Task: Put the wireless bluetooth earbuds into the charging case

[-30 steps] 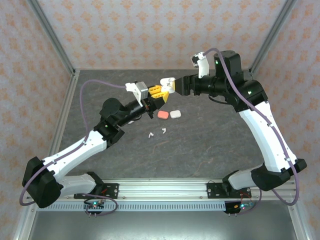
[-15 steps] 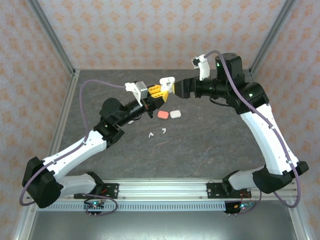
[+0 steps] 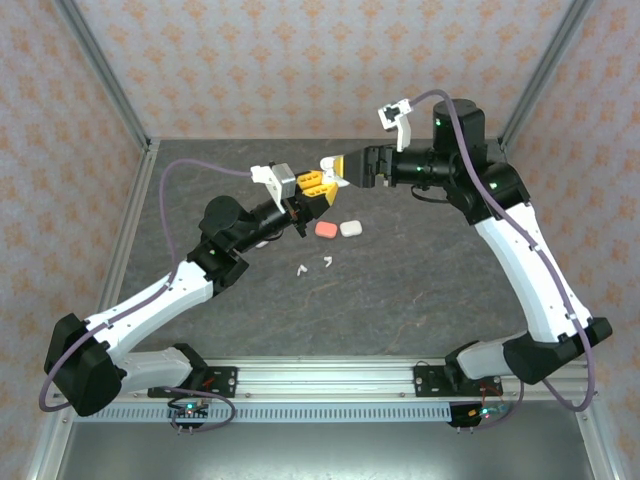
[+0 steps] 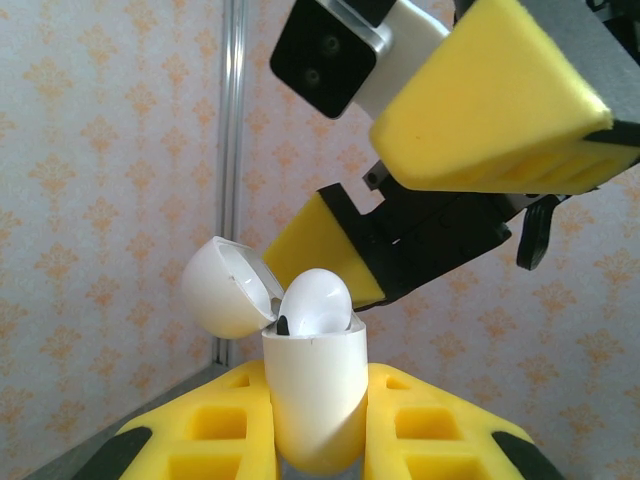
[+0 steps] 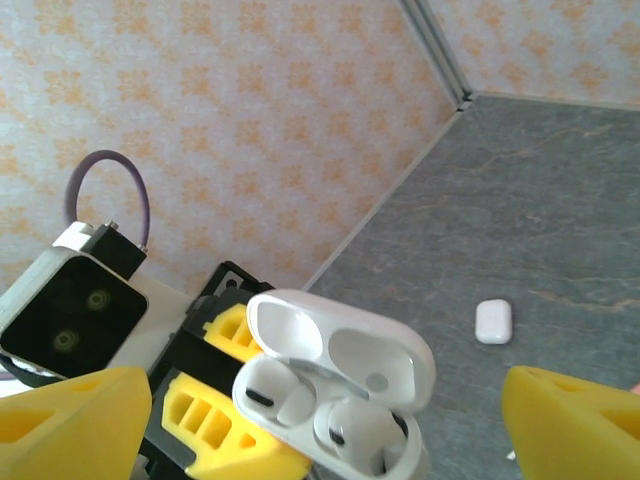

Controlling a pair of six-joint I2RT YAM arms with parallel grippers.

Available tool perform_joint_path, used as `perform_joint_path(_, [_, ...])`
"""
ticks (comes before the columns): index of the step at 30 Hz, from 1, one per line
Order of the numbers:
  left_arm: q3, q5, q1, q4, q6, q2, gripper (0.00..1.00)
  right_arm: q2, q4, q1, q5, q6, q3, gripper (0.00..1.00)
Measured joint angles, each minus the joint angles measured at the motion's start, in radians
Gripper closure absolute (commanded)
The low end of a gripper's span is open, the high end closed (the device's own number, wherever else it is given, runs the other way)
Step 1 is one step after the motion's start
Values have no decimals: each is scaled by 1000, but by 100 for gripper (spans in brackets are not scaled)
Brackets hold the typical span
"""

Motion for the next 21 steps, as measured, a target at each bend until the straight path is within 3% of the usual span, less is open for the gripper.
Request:
perform_joint_path(6, [0,2,0,1,0,0,100,20,48,7,-74,39,0,20])
perform_joint_path(21, [0,27,-6,8,0,0,100,-53,104,6,-73,5,-80,21])
